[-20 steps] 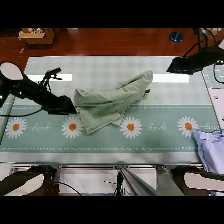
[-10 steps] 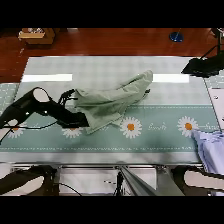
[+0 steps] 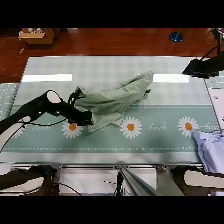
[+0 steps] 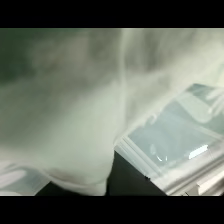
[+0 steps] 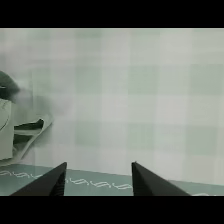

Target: Fold the shirts.

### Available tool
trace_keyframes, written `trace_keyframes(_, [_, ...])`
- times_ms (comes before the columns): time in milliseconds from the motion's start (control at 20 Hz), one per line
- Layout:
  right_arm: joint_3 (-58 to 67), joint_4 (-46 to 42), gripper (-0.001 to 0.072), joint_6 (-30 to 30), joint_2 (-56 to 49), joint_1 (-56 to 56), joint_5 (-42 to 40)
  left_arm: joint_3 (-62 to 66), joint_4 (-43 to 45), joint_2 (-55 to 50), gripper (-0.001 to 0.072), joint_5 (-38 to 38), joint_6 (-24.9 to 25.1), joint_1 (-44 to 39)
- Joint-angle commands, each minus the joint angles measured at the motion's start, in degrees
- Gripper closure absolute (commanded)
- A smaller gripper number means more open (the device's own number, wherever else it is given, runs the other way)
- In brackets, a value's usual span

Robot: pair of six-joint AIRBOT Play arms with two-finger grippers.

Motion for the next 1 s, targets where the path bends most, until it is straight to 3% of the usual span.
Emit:
trace_keyframes(0, [-1.6,6.3,0.0228,-3.0,-3.8,-1.1,3.1,3.4,-0.7,3.1,0.0684,-6.8,1.9,0.6])
trace_keyframes(200, [-8.5,18.0,0.0227,-8.2,-7.5,-1.2,4.0,8.7,-0.8,11.0,0.0684,-8.4,1.0,2.3])
trace_keyframes(450, [-18.4,23.4,0.0227,-9.8,-7.9,-1.2,-6.6,12.5,-0.9,13.7,0.0684,-8.4,-1.4,3.8])
trace_keyframes(600, [-21.1,31.8,0.0228,-12.2,-9.6,-0.9,-9.1,12.5,-2.3,13.7,0.0684,-8.4,-1.4,3.8])
trace_keyframes(800, [-21.2,32.7,0.0229,-12.9,-12.0,4.0,-11.3,12.5,-2.7,13.7,0.0684,-8.4,-1.4,3.9])
trace_keyframes(950, [-21.2,32.6,0.0230,-15.1,-12.1,8.0,-8.2,12.5,-2.7,13.7,0.0683,-8.4,-1.4,4.0])
